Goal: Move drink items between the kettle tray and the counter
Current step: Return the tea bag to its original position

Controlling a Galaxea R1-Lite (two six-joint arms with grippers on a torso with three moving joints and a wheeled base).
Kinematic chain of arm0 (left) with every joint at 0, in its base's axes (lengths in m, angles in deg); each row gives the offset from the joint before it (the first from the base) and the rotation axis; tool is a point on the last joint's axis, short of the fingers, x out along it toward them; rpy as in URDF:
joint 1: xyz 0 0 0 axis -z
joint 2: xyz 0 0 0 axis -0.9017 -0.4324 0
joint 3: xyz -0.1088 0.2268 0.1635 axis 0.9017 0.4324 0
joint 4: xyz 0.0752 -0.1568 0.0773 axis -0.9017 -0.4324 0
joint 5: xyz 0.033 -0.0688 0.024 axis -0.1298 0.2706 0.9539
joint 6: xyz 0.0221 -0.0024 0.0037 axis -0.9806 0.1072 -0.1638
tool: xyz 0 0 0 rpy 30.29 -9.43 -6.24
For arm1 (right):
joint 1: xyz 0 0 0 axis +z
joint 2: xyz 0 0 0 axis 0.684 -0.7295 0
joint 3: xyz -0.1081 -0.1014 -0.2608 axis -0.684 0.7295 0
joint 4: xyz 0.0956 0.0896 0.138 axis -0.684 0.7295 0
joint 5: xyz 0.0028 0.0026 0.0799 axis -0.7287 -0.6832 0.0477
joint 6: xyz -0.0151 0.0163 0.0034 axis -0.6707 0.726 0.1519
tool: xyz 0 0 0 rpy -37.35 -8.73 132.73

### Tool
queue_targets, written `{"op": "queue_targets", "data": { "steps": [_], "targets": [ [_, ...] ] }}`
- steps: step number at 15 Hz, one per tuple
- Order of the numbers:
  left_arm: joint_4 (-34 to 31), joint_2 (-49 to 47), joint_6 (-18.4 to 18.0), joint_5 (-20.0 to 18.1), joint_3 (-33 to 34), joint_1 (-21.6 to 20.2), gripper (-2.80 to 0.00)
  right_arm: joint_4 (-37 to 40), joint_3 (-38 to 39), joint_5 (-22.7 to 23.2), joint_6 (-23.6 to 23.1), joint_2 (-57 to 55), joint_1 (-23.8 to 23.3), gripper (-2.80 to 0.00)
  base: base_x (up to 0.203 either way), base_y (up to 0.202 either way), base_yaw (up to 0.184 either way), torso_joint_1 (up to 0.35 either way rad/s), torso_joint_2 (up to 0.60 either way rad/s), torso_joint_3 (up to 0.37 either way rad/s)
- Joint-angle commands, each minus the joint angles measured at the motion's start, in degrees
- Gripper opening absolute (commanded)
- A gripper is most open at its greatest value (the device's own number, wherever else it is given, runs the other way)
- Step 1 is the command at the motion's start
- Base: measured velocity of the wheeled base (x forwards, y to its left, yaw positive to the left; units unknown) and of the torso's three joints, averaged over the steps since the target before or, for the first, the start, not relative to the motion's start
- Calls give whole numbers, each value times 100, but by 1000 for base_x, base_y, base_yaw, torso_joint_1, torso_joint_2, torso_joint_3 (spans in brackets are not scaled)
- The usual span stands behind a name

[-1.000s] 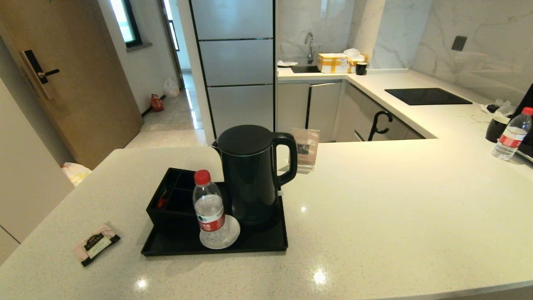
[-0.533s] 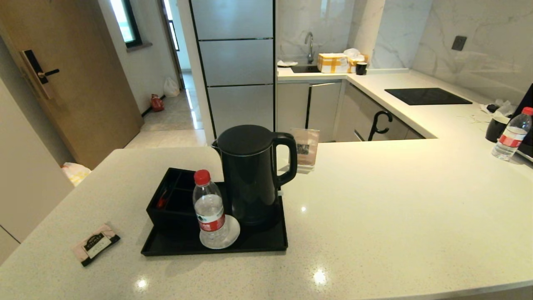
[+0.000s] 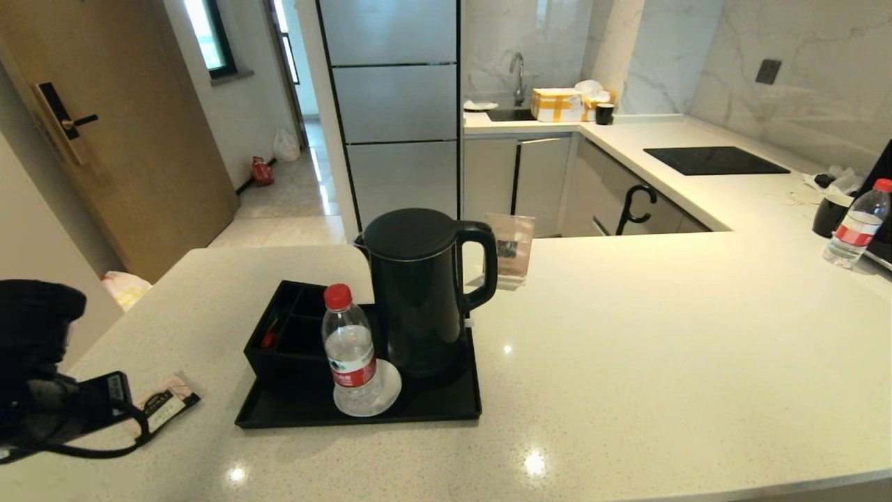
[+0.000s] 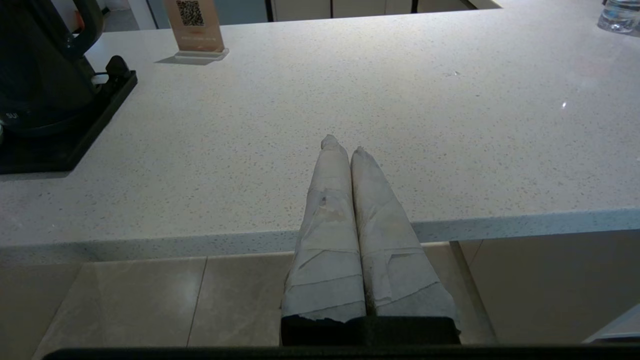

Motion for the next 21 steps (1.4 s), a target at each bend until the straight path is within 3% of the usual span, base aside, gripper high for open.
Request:
{"op": "queue_targets", "data": {
  "steps": [1, 4, 6, 7, 15, 21],
  "targets": [
    [247, -1202, 38, 11, -171, -142, -280, 0, 0, 4, -4, -10, 0, -280, 0, 0, 0, 0, 0, 0],
    [666, -1905, 59, -96, -480, -168, -280, 0, 0, 4, -4, -10, 0, -280, 0, 0, 0, 0, 0, 0],
    [859, -2077, 24, -469, -574, -87, -280, 0, 0, 4, -4, -10, 0, -280, 0, 0, 0, 0, 0, 0],
    [859, -2133, 5, -610, -644, -25, 0, 0, 0, 4, -4, -10, 0, -280, 0, 0, 0, 0, 0, 0],
    [912, -1987, 101, -570, -679, 247, 0, 0, 0, 4, -4, -10, 0, -280, 0, 0, 0, 0, 0, 0],
    [921, -2474, 292, -177, -802, 238, 0, 0, 0, 4, -4, -10, 0, -280, 0, 0, 0, 0, 0, 0]
  ]
}}
